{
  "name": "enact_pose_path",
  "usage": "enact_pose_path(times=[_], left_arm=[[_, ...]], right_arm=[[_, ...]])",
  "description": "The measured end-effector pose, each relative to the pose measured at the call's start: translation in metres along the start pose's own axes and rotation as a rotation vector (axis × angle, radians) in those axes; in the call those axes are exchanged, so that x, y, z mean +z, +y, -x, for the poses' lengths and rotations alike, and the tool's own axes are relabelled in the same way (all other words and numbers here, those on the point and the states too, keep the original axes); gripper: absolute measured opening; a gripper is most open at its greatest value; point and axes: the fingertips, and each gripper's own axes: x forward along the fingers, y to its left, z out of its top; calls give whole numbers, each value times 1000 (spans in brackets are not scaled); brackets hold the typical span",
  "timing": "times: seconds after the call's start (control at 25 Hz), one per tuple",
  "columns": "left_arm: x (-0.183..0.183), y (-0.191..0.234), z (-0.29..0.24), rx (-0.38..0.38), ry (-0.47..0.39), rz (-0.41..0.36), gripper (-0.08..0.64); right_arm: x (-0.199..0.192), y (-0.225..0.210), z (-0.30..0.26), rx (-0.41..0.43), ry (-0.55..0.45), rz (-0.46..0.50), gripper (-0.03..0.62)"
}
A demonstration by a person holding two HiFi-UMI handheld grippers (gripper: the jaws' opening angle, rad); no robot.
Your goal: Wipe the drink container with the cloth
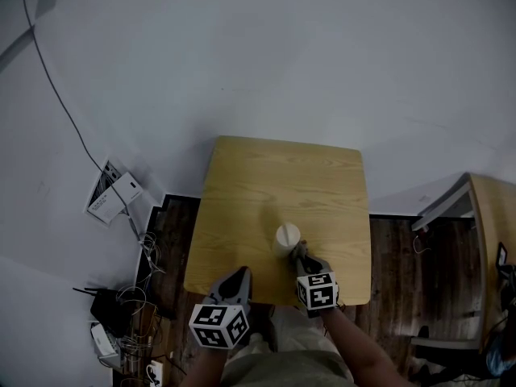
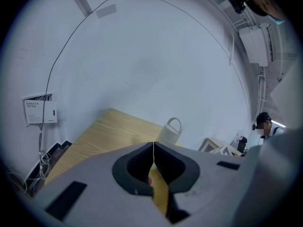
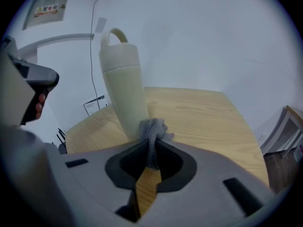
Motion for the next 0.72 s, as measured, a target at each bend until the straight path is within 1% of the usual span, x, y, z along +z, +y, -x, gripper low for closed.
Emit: enact_pose_path(times=[0.2,0.4,0.56,0.72], left_arm=[[-2,-2,8,-15,0,-5,3],[-6,-6,19,-37,-1,-8,3],[-7,-11,27,-57,-10,-13,3],[-9,-14,36,-76,-12,-17,3]], right_arm=[[18,-7,30,-49,-94,17,25],[39,-2,71,-72,-196,67,25],[54,8,104,-62,-265,96,25],[62,24,131,-20,-299,119,25]])
